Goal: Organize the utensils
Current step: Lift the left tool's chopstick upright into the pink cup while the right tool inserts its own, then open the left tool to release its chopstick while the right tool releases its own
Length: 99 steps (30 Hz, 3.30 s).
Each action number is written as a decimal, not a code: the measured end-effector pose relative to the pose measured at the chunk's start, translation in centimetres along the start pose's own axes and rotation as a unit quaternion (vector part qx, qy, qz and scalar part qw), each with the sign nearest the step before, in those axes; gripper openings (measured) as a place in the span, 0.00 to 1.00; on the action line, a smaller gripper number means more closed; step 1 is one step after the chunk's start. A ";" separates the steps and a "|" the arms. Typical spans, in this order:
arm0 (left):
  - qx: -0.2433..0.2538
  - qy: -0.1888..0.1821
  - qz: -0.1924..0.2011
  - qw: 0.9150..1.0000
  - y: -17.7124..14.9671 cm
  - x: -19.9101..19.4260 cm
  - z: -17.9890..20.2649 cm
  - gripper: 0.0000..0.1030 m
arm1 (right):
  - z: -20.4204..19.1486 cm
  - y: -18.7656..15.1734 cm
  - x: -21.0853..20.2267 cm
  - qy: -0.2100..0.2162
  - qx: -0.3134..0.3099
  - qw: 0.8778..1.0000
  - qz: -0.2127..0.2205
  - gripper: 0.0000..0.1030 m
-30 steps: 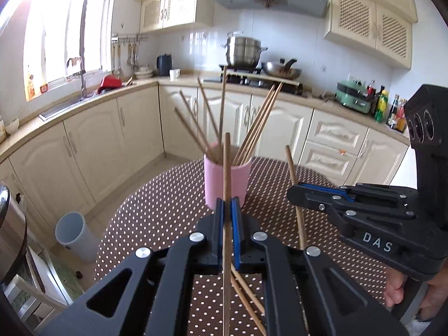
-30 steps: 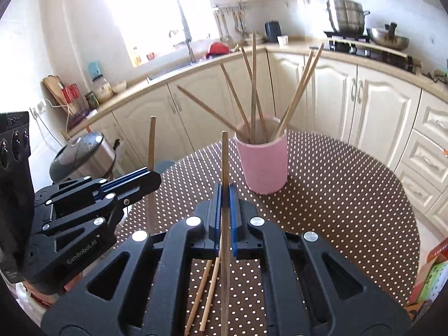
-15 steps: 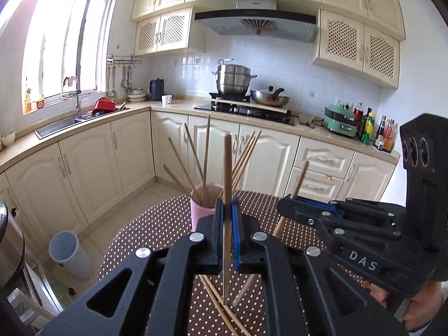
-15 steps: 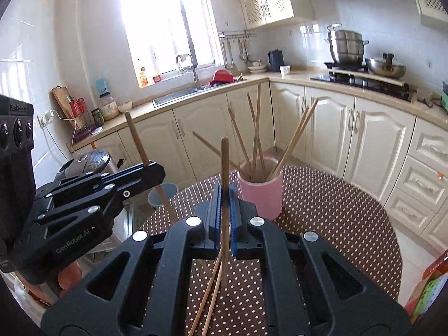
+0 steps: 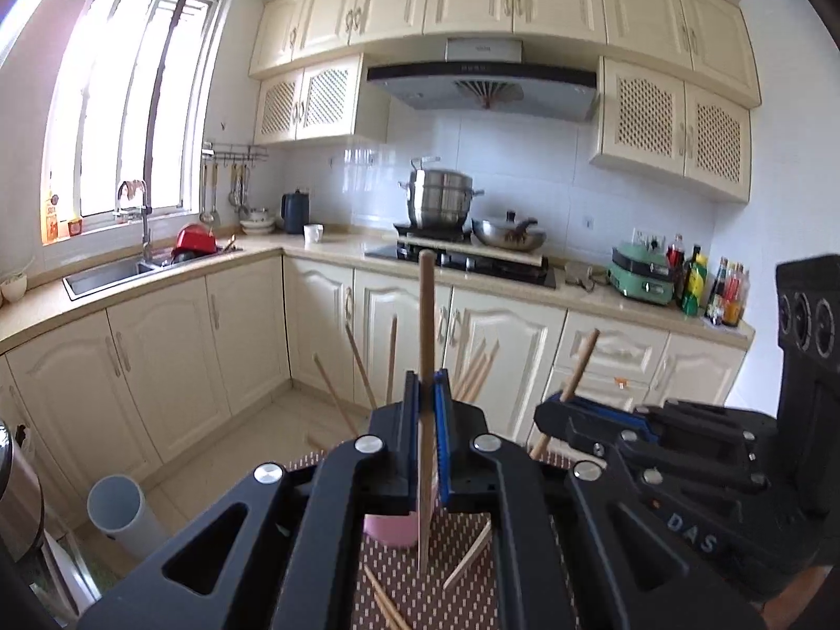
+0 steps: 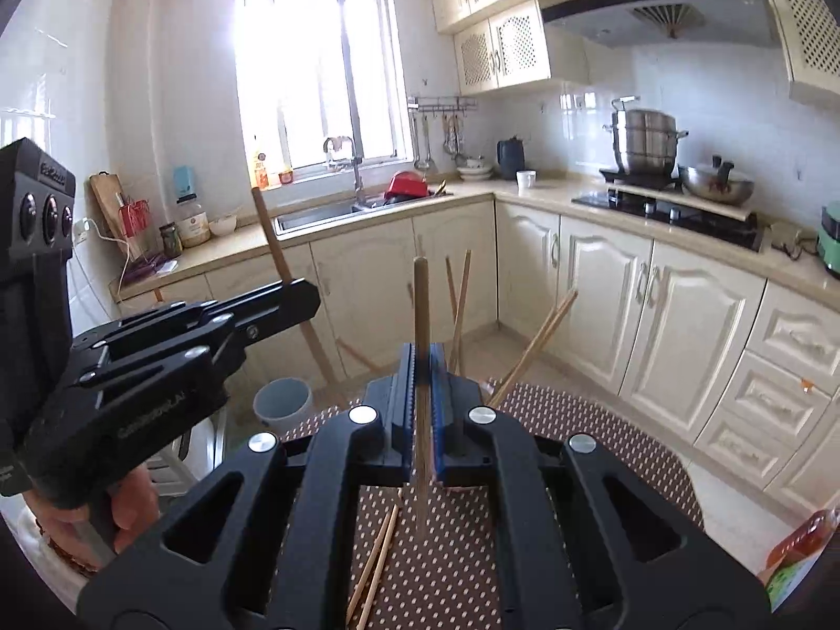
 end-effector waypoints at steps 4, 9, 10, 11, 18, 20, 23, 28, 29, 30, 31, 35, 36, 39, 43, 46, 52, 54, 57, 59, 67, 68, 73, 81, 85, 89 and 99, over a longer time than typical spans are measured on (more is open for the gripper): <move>-0.011 0.007 0.029 0.999 1.6 1.4 -0.3 0.06 | 0.2 1.6 0.5 -0.008 -0.007 1.000 0.017 0.05; -0.020 0.017 0.054 0.998 2.9 3.1 -0.5 0.06 | 0.6 3.3 1.1 -0.012 -0.008 0.999 0.033 0.05; -0.021 0.021 0.056 0.998 3.0 3.3 -0.6 0.06 | 0.7 3.6 1.2 -0.011 -0.008 0.999 0.035 0.05; -0.020 0.025 0.059 0.998 3.1 3.6 -0.6 0.06 | 0.7 3.8 1.3 -0.013 -0.008 0.999 0.040 0.05; -0.019 0.033 0.042 0.998 2.1 6.1 -1.0 0.06 | 1.0 4.7 2.2 -0.016 -0.007 0.999 0.045 0.05; -0.017 0.032 0.031 0.999 1.5 6.9 -1.0 0.06 | 1.0 4.6 2.5 -0.018 -0.007 0.999 0.046 0.05; -0.008 0.036 0.014 0.999 0.4 8.0 -1.1 0.06 | 1.2 4.4 2.8 -0.016 -0.004 0.999 0.042 0.05; -0.006 0.039 0.002 0.999 -0.7 8.7 -1.2 0.06 | 1.2 4.2 2.8 -0.020 -0.003 0.999 0.040 0.05; -0.007 0.041 0.001 0.999 -0.8 8.6 -1.3 0.06 | 1.2 4.1 2.8 -0.018 -0.002 0.999 0.038 0.05; -0.008 0.044 0.000 0.999 -0.9 8.7 -1.5 0.06 | 1.1 4.1 2.8 -0.018 -0.002 0.999 0.037 0.05; -0.010 0.045 -0.005 0.999 -1.1 8.7 -1.7 0.06 | 1.0 4.1 2.8 -0.018 -0.003 0.999 0.036 0.05; -0.013 0.046 -0.013 0.999 -1.4 8.7 -2.1 0.06 | 0.6 3.9 2.9 -0.016 -0.002 0.999 0.031 0.05; -0.011 0.048 -0.014 0.999 -1.5 8.6 -2.2 0.06 | 0.7 4.0 3.0 -0.016 -0.002 0.999 0.029 0.05; -0.008 0.051 -0.017 0.999 -1.5 8.6 -2.2 0.10 | 0.5 3.9 3.0 -0.015 -0.001 1.000 0.027 0.05; -0.006 0.061 -0.013 0.998 -1.6 8.1 -2.4 0.33 | 0.7 3.9 3.0 -0.014 0.000 1.000 0.026 0.05; -0.007 0.063 -0.013 0.998 -1.5 7.7 -2.7 0.33 | 0.7 3.9 3.0 -0.015 0.000 1.000 0.027 0.06; -0.018 0.074 0.001 0.997 -1.4 6.1 -3.9 0.50 | 0.5 4.1 2.7 -0.016 -0.001 0.999 0.031 0.06; -0.021 0.083 0.005 0.996 -1.5 5.6 -4.5 0.57 | 0.4 4.1 2.7 -0.016 -0.002 0.999 0.032 0.06; -0.021 0.095 0.009 0.995 -1.6 4.7 -5.3 0.61 | 0.2 4.2 2.7 -0.017 -0.003 0.999 0.034 0.06; -0.015 0.120 0.007 0.993 -1.7 4.1 -5.9 0.65 | 0.1 4.4 2.6 -0.019 -0.002 0.999 0.040 0.06; -0.035 0.161 0.017 0.986 -2.0 2.3 -8.9 0.72 | -0.2 5.3 2.5 -0.032 0.000 0.997 0.069 0.06; -0.036 0.161 0.016 0.986 -2.1 2.3 -9.0 0.72 | -0.2 5.3 2.5 -0.035 0.000 0.997 0.073 0.06; -0.049 0.160 0.006 0.986 -2.6 2.6 -10.3 0.72 | -0.1 5.6 3.0 -0.049 0.000 0.995 0.088 0.06; -0.057 0.156 -0.004 0.986 -3.3 3.4 -11.7 0.72 | 0.2 6.0 3.2 -0.075 -0.004 0.990 0.116 0.06; -0.058 0.154 -0.010 0.986 -3.5 4.1 -11.7 0.72 | -0.1 5.4 3.7 -0.087 -0.019 0.988 0.124 0.06; -0.053 0.152 -0.015 0.987 -3.8 4.4 -11.7 0.72 | 0.0 4.5 4.8 -0.087 -0.021 0.989 0.114 0.06; -0.057 0.145 -0.025 0.987 -4.3 5.1 -11.8 0.72 | 0.5 1.5 6.7 -0.073 -0.005 0.995 0.063 0.06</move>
Point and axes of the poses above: each gripper's, at about its wrist camera, not at the fingertips, and x roughly the way its jaws point, z to its right, y to its top, the point moved 5 cm from there along x, roughly the way its jaws point, and after that the axes turned 2 degrees about -z, right-handed, at the moved point
